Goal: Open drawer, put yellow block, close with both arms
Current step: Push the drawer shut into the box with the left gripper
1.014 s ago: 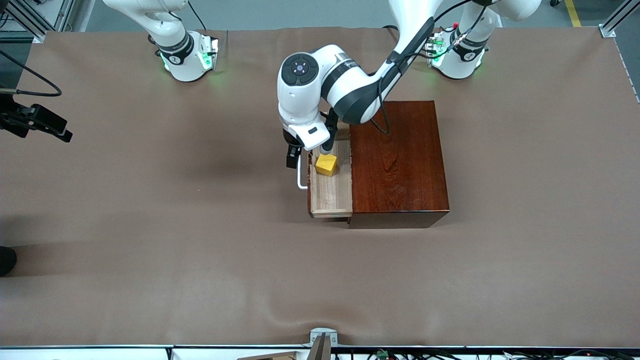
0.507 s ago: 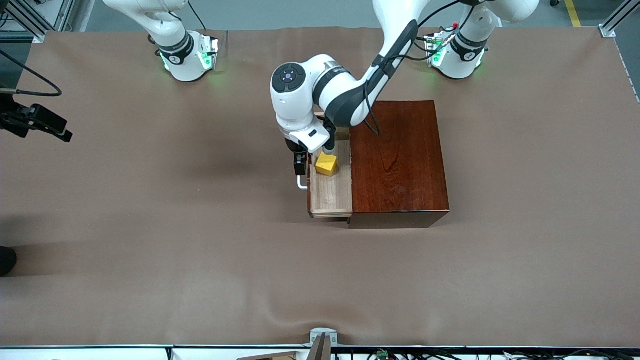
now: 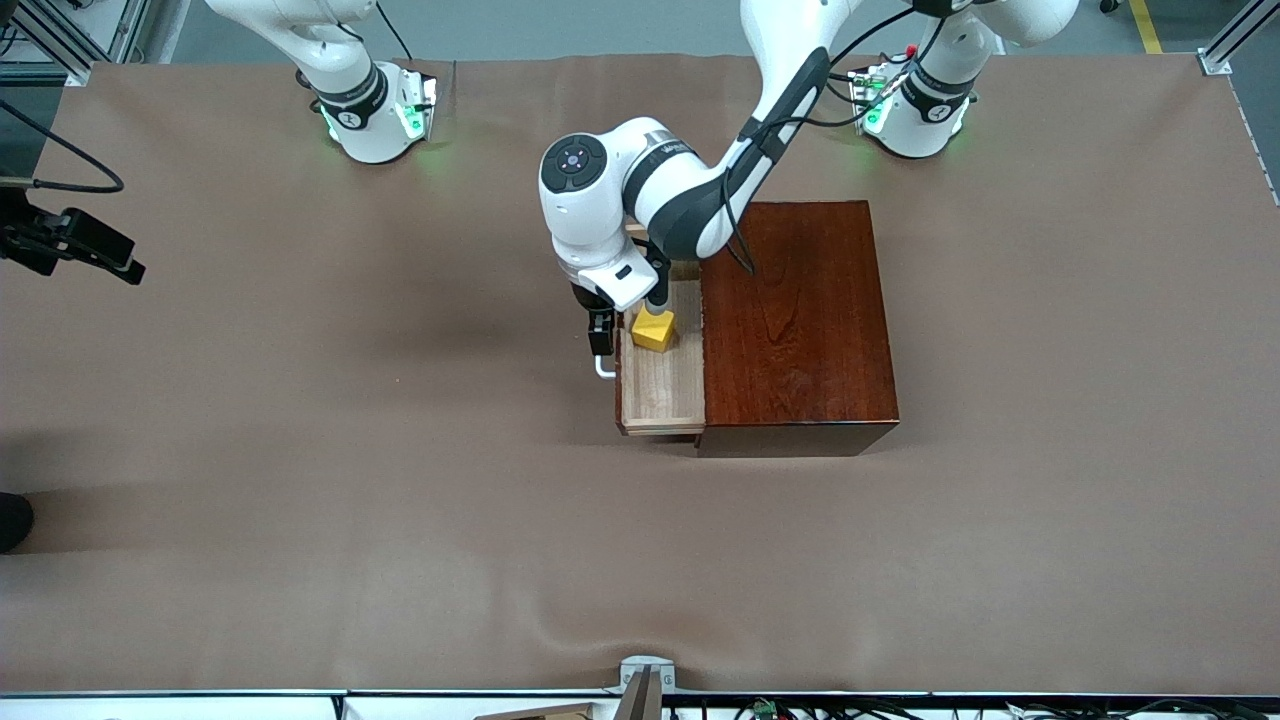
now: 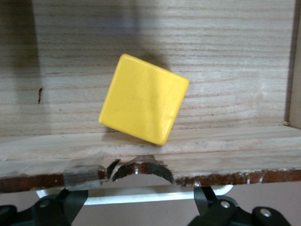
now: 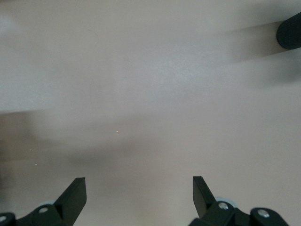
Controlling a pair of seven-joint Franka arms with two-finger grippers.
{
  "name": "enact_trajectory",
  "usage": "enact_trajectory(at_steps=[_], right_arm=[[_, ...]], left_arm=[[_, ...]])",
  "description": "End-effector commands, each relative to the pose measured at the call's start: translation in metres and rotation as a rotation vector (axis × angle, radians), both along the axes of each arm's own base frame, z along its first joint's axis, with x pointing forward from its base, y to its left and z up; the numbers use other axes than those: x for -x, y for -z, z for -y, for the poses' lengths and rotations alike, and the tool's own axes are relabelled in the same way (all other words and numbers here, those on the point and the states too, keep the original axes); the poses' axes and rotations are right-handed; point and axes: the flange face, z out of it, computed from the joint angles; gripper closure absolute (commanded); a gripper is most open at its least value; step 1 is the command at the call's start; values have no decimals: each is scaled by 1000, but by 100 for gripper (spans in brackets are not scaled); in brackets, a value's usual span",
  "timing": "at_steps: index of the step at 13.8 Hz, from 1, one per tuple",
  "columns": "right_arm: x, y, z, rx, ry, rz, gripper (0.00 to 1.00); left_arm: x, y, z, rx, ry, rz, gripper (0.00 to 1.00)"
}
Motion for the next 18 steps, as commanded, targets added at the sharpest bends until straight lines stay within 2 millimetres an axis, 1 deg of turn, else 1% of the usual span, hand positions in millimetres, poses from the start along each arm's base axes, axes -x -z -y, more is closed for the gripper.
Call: enact_trajectory(at_steps=[1,3,4,6,7,8,10,11,14,16,18], right_arm=[[3,-4,0,0,3,-2,0],[3,-4,0,0,1,-2,0],[3,-4,0,0,1,-2,0],[3,-4,0,0,1,-2,0],[3,-3,0,-2,1,-3,0],[3,-4,0,0,1,-2,0],[3,-4,0,0,0,-2,0],[3,-4,0,-1,0,-2,0],[3,-4,0,-1,0,-2,0],[3,-4,0,-1,1,-2,0],[3,-4,0,-1,0,-2,0]], left_arm=[[4,-6,-10,-92,38,-31,0],[-1,-15,-17,-104,26,-40,0],[0,-14,-21,-123,29,-58,0],[-2,-24,-30,-146,34,-82,0],[-9,-29,-39,-152,18,-91,0],[-15,-30,-47,-159,3,-100,0],[-22,-26,-60,-188,-18,-130,0],[-24,-21,-64,-195,-26,-138,0],[-23,-3,-72,-225,-31,-165,0],[-27,1,-86,-265,-54,-203,0],[-28,5,-93,-290,-65,-227,0]])
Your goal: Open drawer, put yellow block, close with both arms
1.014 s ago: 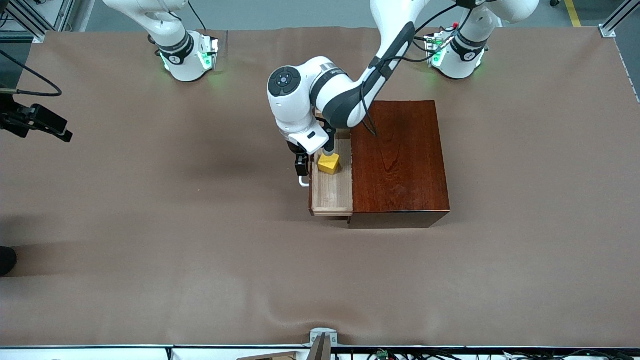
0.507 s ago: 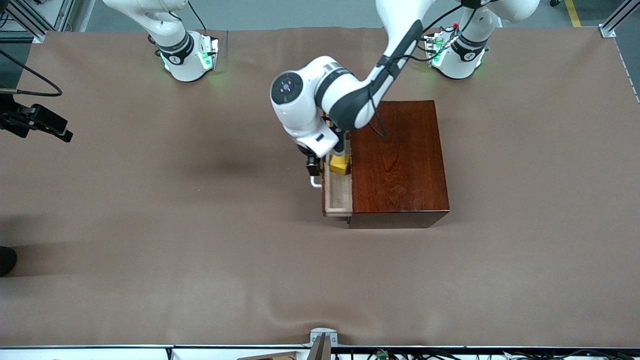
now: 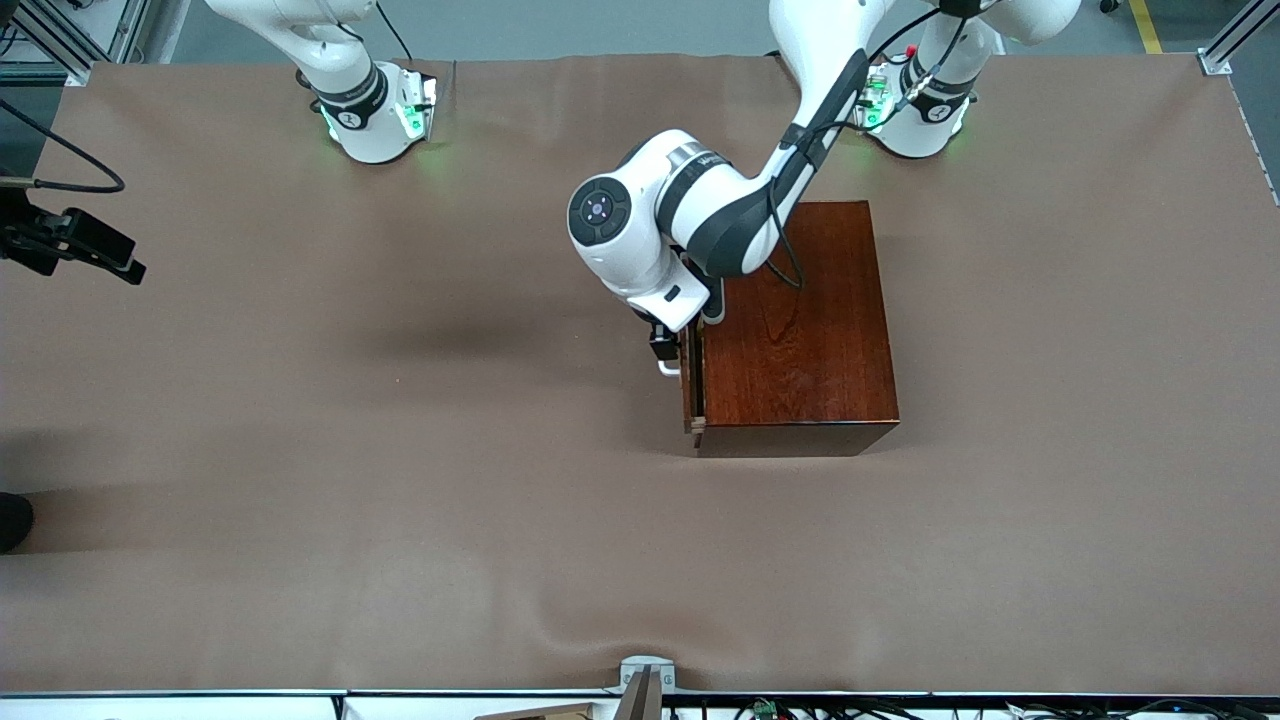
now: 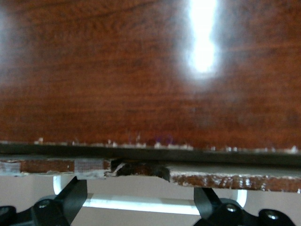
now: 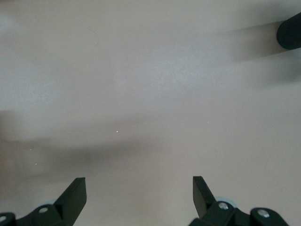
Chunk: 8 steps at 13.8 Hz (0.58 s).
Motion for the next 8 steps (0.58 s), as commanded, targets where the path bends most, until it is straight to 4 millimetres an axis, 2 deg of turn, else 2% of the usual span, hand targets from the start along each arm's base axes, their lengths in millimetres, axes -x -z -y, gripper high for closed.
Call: enact_trajectory(at_steps=[1,6,8], right_arm=[[3,-4,1,-1,1,-1,0],[3,-4,1,-1,1,-1,0],[3,-4,1,-1,2,-1,0]], left_arm=[[-1,10,-32,-92,-21,-68,0],[-10,6,-43,-112,-41,-76,0],[-6,5,-38,-110,-33,-76,0]])
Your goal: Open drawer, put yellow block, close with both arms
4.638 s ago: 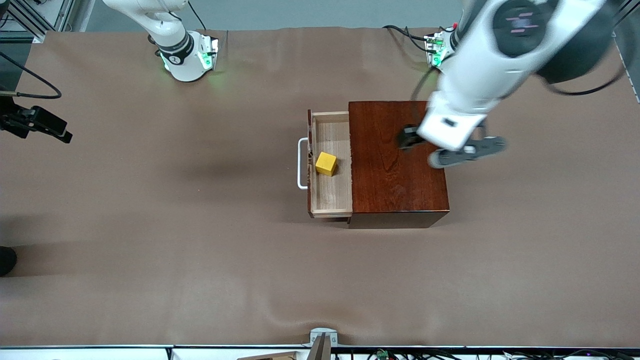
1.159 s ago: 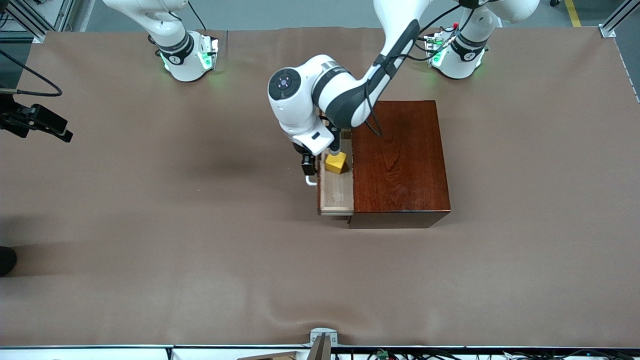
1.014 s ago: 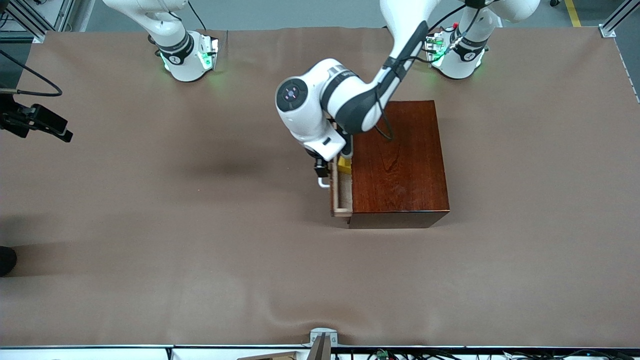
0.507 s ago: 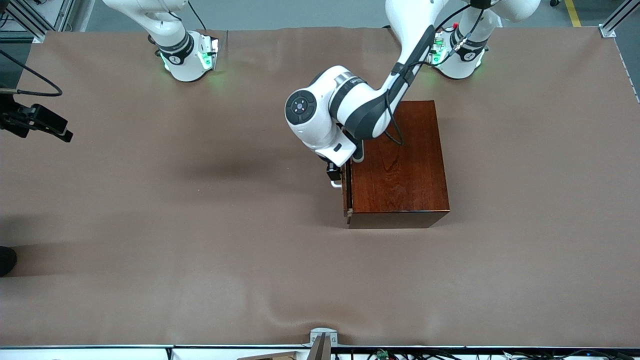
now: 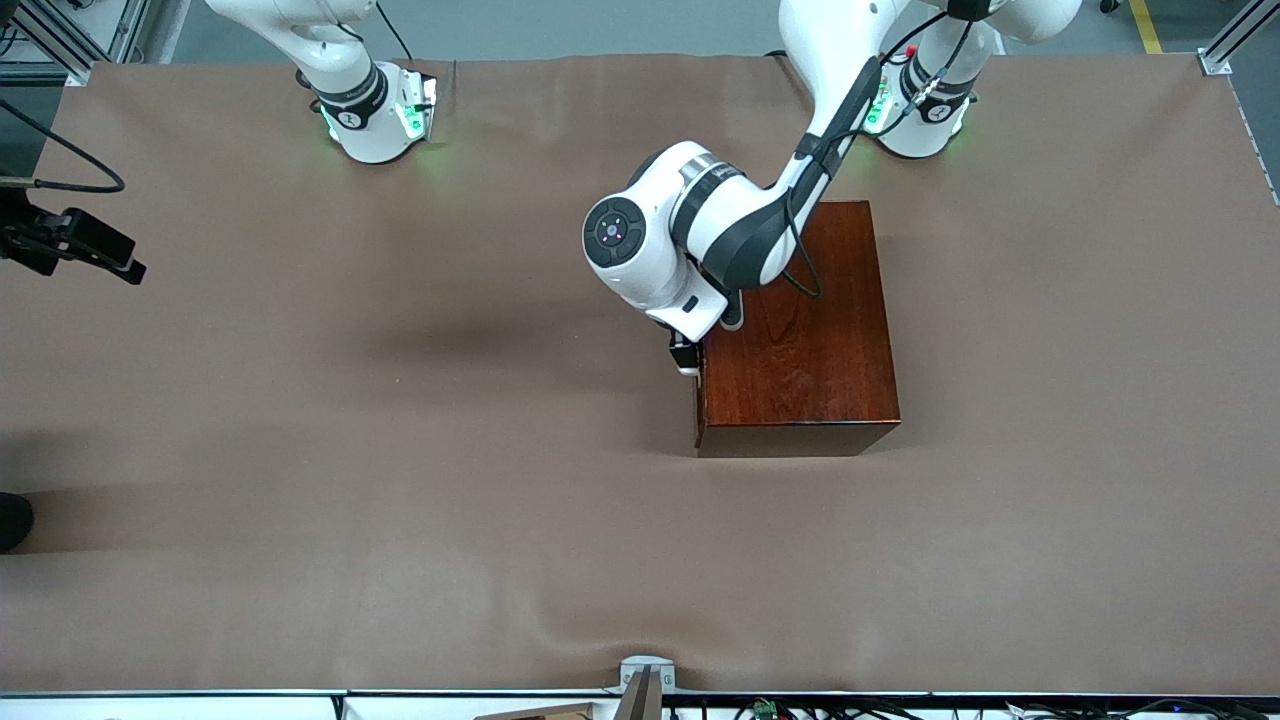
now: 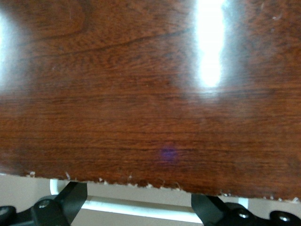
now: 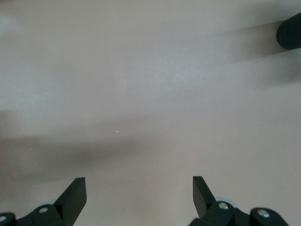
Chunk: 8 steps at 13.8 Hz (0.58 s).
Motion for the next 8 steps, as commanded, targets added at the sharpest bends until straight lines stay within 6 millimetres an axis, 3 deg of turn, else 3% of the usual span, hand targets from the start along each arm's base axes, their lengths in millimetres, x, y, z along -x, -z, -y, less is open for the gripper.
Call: enact_trajectory(at_steps=[1,4,7,8], right_arm=[[3,-4,1,-1,1,-1,0],[3,-4,1,-1,1,-1,0],[3,-4,1,-1,1,-1,0],[3,-4,1,-1,1,-1,0]], left_arm=[[4,-1,-19,-68,-11,-41,0],[12,-30,3,-11,22,-12,0],[10,-101,-3,73,53,51,0],[7,-114,-9,85,86,55,0]])
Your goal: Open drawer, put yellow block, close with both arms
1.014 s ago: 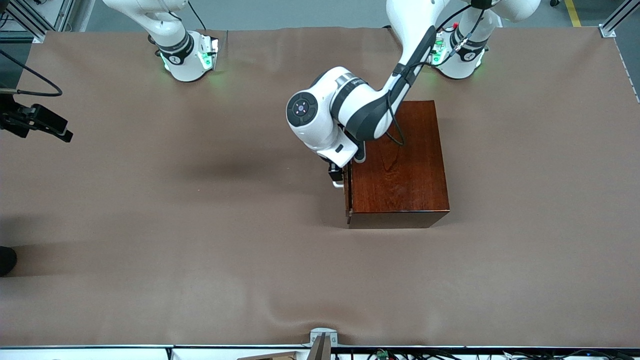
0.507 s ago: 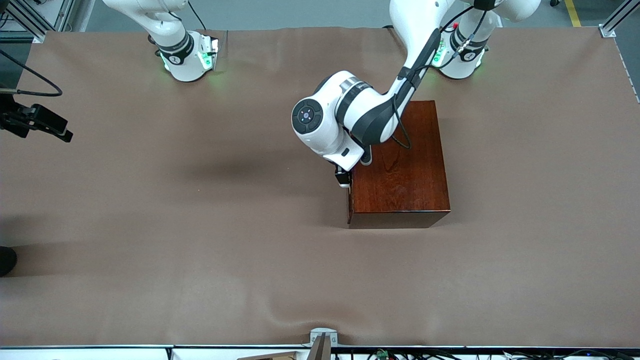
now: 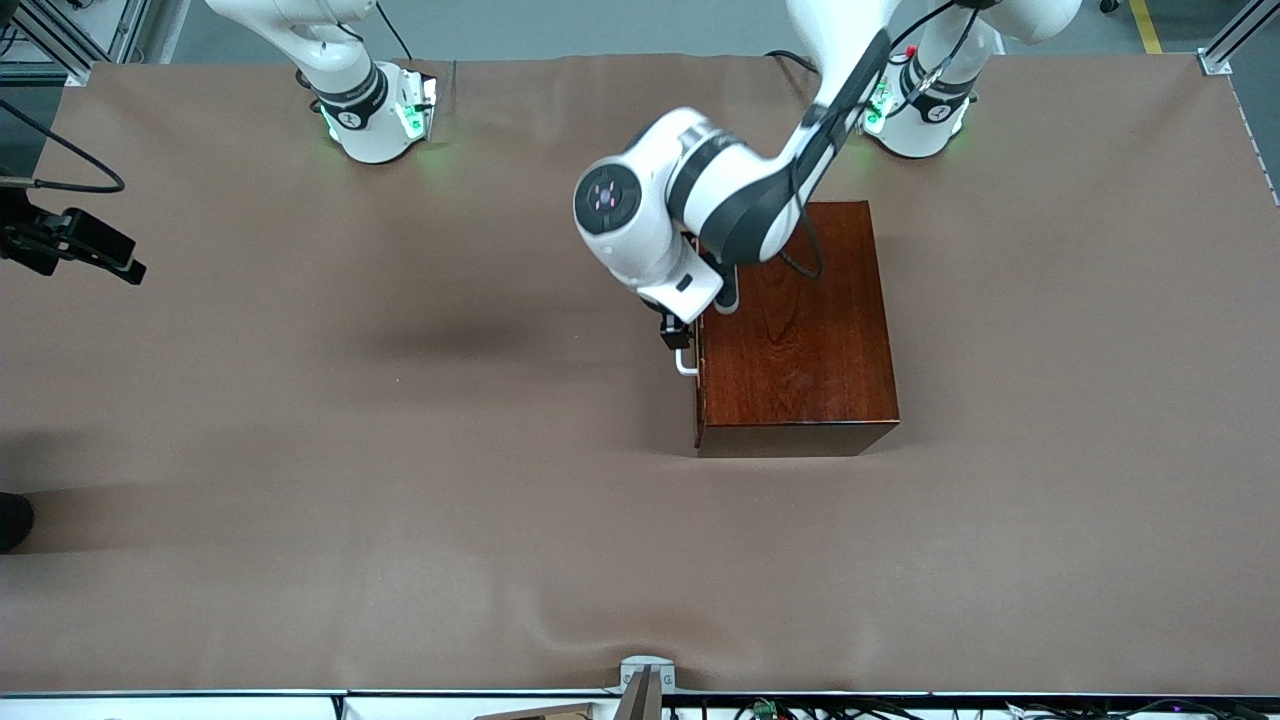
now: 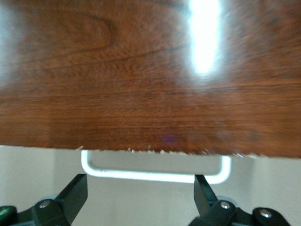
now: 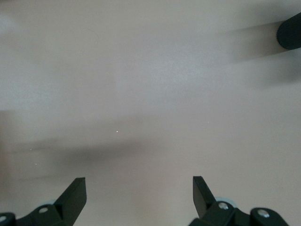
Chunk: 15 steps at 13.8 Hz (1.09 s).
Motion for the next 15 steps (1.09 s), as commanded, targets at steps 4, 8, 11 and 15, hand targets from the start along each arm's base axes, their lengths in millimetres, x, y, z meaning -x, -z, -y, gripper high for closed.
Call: enact_trajectory(at_steps=[4,8,11,15], right_arm=[[3,-4,1,-1,1,-1,0],[3,-4,1,-1,1,-1,0],[3,-4,-1,-1,-4,-3,0],[3,-4,-1,-1,-4,-3,0]], left_arm=[[-61,-102,-105,73,52,57,0],[-122,-135,-227,112,63,63,0],[-149,-151,-310,136,96,64,0],[-154,-163,-412,159,208,35,0]])
